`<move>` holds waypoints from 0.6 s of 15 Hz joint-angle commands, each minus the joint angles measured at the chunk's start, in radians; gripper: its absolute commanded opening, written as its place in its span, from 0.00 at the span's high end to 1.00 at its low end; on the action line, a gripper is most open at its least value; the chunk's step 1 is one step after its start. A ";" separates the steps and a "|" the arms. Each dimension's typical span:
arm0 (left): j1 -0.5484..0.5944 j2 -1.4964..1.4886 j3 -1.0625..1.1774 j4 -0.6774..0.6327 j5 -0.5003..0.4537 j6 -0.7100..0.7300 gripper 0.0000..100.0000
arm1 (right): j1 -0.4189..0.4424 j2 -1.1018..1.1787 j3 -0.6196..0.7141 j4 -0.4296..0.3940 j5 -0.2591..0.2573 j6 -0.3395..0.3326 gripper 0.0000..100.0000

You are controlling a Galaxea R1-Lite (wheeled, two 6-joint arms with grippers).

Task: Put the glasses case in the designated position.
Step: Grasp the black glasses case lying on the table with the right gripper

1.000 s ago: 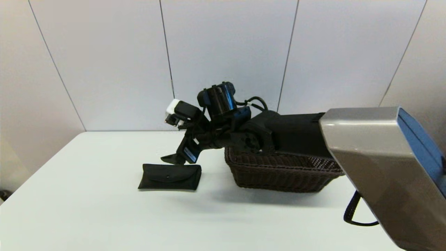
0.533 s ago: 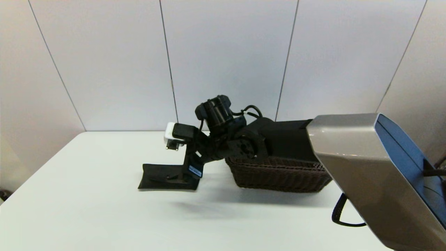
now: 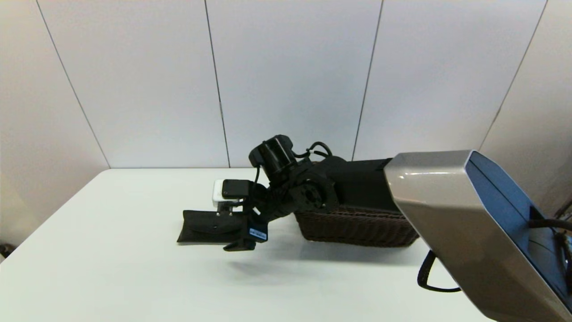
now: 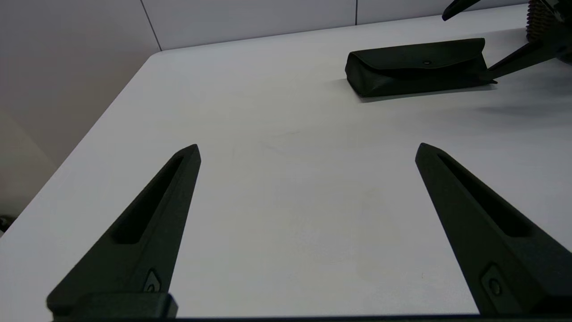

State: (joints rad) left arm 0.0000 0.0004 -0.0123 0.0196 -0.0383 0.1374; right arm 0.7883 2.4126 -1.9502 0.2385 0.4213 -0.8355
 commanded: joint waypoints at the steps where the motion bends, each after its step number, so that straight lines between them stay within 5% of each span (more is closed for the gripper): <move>1: 0.000 0.001 0.000 0.000 0.001 0.001 0.00 | -0.001 0.010 -0.001 0.001 0.002 0.032 0.00; 3: 0.000 0.001 0.002 0.000 0.000 0.002 0.00 | 0.008 0.010 -0.001 -0.001 -0.019 0.121 0.00; 9: 0.000 0.001 0.002 0.000 0.000 0.001 0.00 | 0.005 0.033 -0.001 -0.007 -0.033 0.193 0.00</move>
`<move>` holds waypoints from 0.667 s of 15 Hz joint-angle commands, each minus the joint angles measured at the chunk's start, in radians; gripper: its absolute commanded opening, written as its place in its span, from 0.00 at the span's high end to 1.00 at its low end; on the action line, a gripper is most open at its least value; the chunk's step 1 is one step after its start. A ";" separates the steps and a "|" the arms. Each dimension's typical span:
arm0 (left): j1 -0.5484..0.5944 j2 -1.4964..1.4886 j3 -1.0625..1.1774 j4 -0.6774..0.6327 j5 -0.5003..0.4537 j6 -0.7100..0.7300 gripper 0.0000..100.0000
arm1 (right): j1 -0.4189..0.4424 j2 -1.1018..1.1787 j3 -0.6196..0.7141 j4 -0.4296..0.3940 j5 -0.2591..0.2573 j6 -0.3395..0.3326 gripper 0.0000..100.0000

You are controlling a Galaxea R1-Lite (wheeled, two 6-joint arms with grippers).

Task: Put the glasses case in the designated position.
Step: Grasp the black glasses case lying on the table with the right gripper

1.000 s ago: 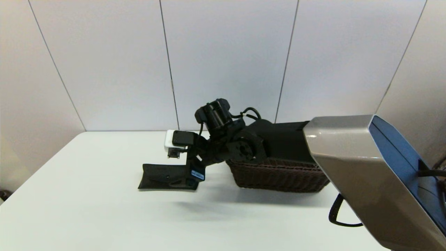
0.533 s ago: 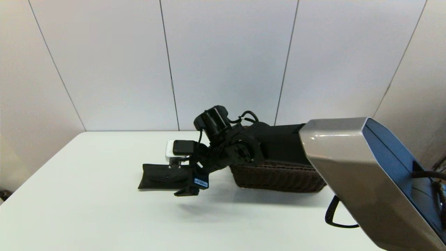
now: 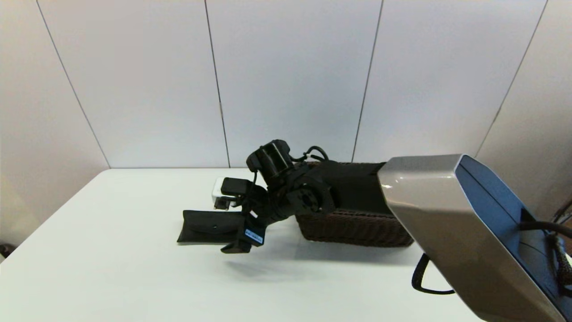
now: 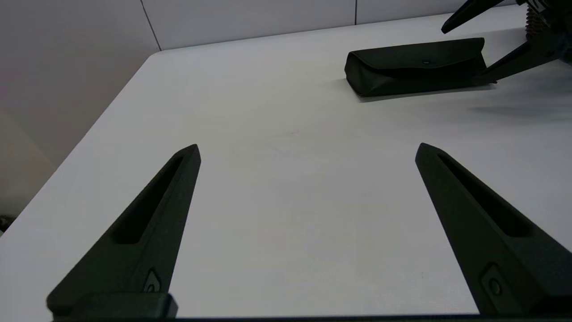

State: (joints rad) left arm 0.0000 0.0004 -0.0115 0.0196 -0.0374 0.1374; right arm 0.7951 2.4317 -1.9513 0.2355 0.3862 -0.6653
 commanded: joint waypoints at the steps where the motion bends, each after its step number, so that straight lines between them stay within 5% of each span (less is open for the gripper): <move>1: 0.000 0.001 -0.001 0.000 -0.001 0.001 0.00 | -0.005 0.024 -0.001 -0.010 0.002 0.032 0.00; 7: 0.000 0.001 -0.001 0.000 -0.001 0.001 0.00 | -0.027 0.052 -0.008 -0.045 0.000 0.044 0.00; 10: 0.000 0.001 -0.001 0.000 -0.001 0.002 0.00 | -0.027 0.053 -0.011 -0.102 -0.001 0.110 0.00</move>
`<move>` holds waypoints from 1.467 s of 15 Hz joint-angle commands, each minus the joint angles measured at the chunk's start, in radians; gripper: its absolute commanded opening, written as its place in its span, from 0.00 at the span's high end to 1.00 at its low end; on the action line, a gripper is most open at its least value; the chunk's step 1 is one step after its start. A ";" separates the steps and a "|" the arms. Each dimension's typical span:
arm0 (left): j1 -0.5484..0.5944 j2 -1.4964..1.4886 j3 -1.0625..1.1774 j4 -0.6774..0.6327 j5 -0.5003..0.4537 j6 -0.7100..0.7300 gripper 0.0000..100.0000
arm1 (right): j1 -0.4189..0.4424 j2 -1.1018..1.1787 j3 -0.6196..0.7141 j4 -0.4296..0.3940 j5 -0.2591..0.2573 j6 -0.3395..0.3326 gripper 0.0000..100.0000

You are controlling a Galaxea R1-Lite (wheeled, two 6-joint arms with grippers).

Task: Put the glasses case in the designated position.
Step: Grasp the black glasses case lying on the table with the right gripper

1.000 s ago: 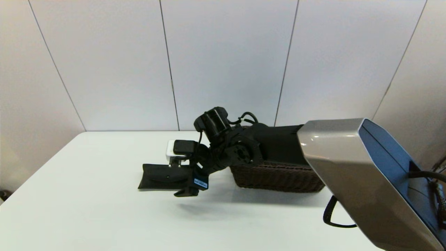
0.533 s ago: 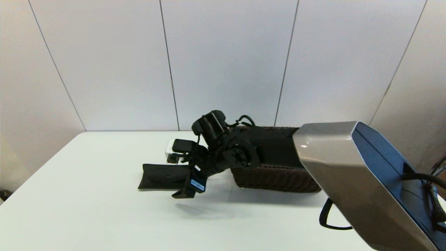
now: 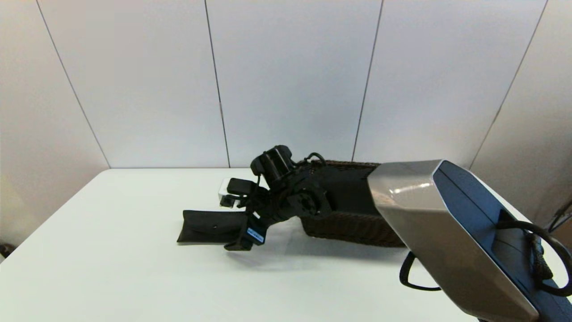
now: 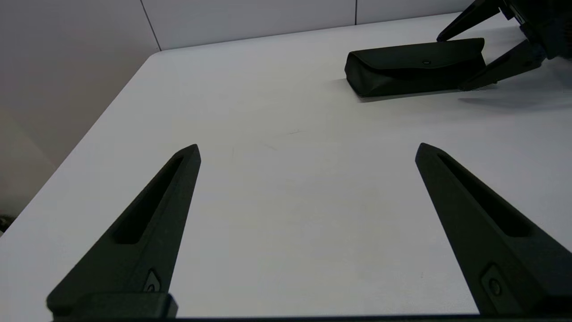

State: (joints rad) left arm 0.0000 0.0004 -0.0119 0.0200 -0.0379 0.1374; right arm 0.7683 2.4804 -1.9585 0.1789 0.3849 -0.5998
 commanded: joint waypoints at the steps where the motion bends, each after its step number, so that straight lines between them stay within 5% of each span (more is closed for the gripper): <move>1: 0.000 0.001 0.000 0.000 0.001 0.001 0.00 | 0.003 0.003 -0.003 -0.064 0.000 0.061 0.00; 22: 0.000 0.001 0.000 0.000 0.001 0.001 0.00 | 0.026 0.018 -0.003 -0.056 0.000 0.000 0.00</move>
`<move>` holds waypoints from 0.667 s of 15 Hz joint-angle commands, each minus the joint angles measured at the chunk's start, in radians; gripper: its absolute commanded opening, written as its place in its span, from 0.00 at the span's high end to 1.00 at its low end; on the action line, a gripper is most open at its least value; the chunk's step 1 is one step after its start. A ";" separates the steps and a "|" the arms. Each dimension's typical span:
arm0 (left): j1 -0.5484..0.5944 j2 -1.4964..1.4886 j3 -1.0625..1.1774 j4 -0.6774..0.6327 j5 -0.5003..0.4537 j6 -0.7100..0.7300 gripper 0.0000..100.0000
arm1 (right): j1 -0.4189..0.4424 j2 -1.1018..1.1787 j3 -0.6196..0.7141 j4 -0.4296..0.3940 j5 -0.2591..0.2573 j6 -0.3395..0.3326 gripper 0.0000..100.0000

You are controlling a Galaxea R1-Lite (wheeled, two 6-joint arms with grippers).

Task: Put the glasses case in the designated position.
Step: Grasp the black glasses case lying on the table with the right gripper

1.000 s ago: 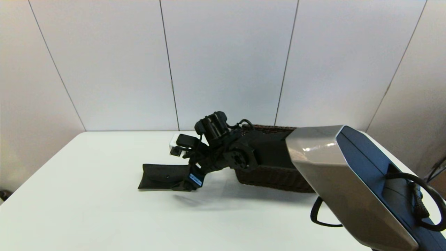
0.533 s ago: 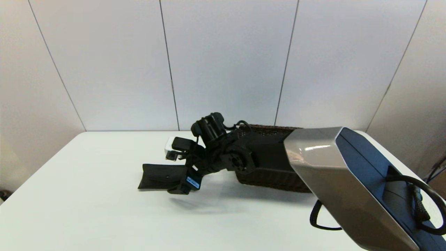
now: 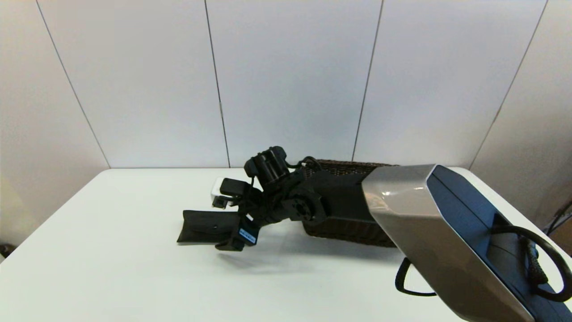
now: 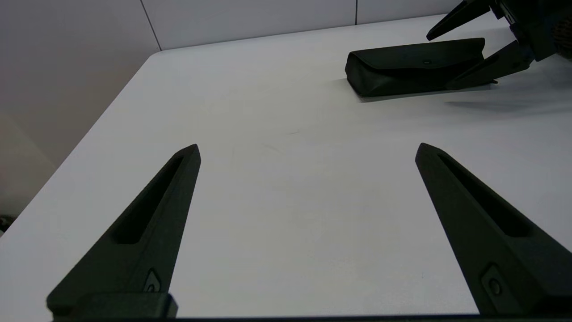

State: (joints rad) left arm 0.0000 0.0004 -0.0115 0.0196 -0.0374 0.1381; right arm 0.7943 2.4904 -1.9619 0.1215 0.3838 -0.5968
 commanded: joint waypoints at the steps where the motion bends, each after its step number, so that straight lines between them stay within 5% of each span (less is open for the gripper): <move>1: 0.000 0.001 -0.001 0.000 -0.001 0.000 0.00 | 0.000 0.008 0.000 0.001 0.000 -0.001 0.00; 10: 0.000 0.001 -0.001 0.000 -0.001 0.000 0.00 | -0.001 0.022 0.000 -0.003 -0.026 0.006 0.00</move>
State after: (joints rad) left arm 0.0000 0.0004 -0.0119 0.0196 -0.0374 0.1374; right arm 0.7943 2.5117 -1.9632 0.1160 0.3545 -0.5887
